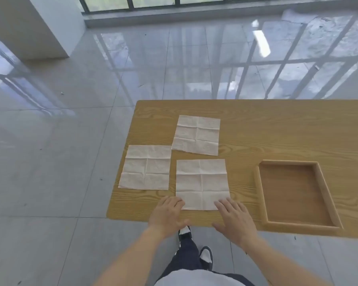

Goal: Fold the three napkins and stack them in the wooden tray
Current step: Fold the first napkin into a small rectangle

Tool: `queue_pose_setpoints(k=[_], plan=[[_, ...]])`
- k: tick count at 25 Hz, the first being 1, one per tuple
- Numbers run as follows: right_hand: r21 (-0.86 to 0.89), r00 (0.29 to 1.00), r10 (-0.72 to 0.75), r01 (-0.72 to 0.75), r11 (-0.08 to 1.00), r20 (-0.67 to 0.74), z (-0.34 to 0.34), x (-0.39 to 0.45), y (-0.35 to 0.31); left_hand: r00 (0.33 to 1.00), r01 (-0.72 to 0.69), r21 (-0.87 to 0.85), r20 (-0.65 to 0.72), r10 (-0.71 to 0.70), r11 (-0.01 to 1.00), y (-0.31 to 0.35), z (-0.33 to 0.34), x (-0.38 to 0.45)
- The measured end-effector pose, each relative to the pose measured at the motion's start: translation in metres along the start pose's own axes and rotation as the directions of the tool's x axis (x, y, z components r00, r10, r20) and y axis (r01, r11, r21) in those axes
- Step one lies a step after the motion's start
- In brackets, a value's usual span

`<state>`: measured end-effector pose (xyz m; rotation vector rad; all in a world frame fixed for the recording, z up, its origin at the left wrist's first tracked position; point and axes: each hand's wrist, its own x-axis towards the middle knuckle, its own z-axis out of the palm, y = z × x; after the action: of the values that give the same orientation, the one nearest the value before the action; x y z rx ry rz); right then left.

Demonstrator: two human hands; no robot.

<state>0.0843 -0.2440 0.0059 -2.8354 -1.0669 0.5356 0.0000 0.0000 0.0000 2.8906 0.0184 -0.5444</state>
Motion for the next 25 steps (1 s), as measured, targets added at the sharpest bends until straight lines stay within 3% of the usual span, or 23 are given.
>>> queue_pose_setpoints(k=[2,7,12,16,25], plan=[[-0.015,0.994,0.033,-0.032,0.999,0.107,0.007,0.008,-0.003,0.998,-0.041,0.037,0.045,0.040,0.998,-0.005,0.005,0.006],[-0.062,0.985,0.074,-0.065,0.996,0.157,0.024,0.013,-0.009,0.991,-0.130,0.084,0.052,0.126,0.988,-0.010,0.024,0.013],[-0.008,0.997,0.072,-0.072,0.997,0.024,0.037,0.006,-0.015,0.986,-0.162,0.046,0.046,0.160,0.986,-0.015,0.037,0.010],[0.006,0.998,0.041,-0.041,0.999,-0.038,0.040,0.004,-0.011,0.975,-0.215,0.017,-0.061,0.216,0.976,-0.010,0.046,0.004],[0.009,0.993,-0.098,0.099,0.995,-0.069,0.042,-0.006,0.002,0.961,-0.183,0.044,-0.201,0.188,0.982,-0.009,0.057,-0.006]])
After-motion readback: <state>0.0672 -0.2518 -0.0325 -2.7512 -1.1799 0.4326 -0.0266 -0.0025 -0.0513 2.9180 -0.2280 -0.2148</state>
